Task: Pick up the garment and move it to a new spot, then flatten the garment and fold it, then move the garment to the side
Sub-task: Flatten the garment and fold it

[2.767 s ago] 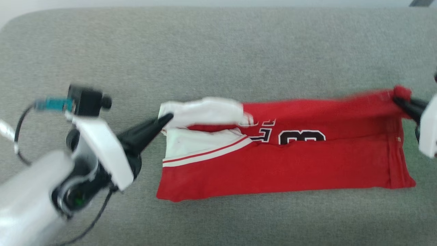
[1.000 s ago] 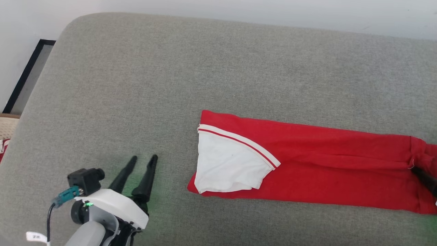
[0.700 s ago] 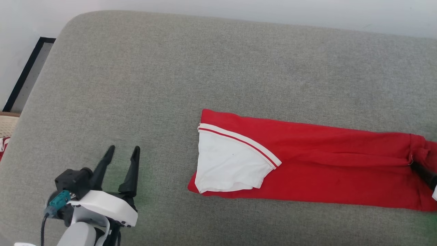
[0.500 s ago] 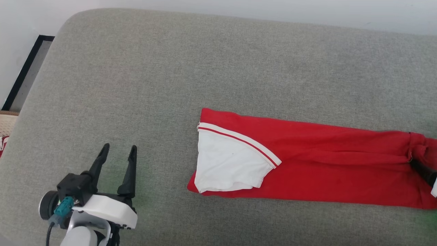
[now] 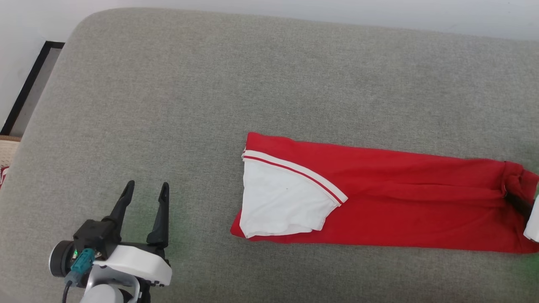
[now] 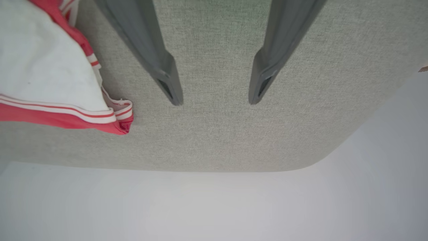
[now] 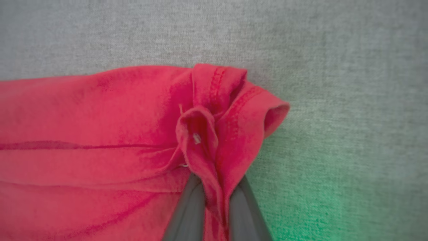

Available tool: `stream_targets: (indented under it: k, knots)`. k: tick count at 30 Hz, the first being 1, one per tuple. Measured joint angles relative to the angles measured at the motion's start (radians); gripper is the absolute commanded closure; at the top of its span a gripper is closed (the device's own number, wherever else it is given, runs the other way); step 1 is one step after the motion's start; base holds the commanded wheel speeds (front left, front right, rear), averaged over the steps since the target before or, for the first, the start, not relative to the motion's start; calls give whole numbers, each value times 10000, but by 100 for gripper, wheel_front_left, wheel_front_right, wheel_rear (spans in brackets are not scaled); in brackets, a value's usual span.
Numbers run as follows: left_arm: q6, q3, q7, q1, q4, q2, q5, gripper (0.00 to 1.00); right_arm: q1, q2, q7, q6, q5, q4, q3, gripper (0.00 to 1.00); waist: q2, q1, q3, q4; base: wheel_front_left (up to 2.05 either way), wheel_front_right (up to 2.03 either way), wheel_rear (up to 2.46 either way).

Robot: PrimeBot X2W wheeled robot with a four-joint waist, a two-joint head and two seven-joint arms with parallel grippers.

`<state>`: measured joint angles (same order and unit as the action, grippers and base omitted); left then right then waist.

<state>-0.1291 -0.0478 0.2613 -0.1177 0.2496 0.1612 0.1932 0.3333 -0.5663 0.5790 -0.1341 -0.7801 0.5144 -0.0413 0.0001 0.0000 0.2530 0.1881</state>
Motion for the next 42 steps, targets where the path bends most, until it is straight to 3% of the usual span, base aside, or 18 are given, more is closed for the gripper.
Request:
stream_targets:
  k: [6, 20, 30, 34, 42]
  knots:
    - [-2, 25, 0, 50, -173, 56, 63, 0, -107, -92, -391, -23, -167, -33, 428, 100, -1, 0, -23, -195, 0, 0, 0]
    - [-21, -566, 0, 70, -721, 454, 1047, 0, -330, -1649, -692, 19, -255, 702, 2305, 100, 0, 0, 56, -822, 0, 0, 0]
    - [-21, -989, 0, -39, -616, 709, 1235, 0, -538, -2782, -815, 31, -10, 1682, 3599, 100, 0, 0, 87, -852, 0, 0, 0]
    - [-21, -1001, 0, -62, -579, 704, 1191, 0, -569, -2788, -826, 31, -190, 1570, 3467, 100, 0, 0, 3, -840, 0, 0, 0]
    - [-21, -959, 0, -58, -426, 665, 953, 0, -1454, -2727, -717, 33, -740, -424, 2403, 100, 0, 0, -269, -794, 0, 0, 0]
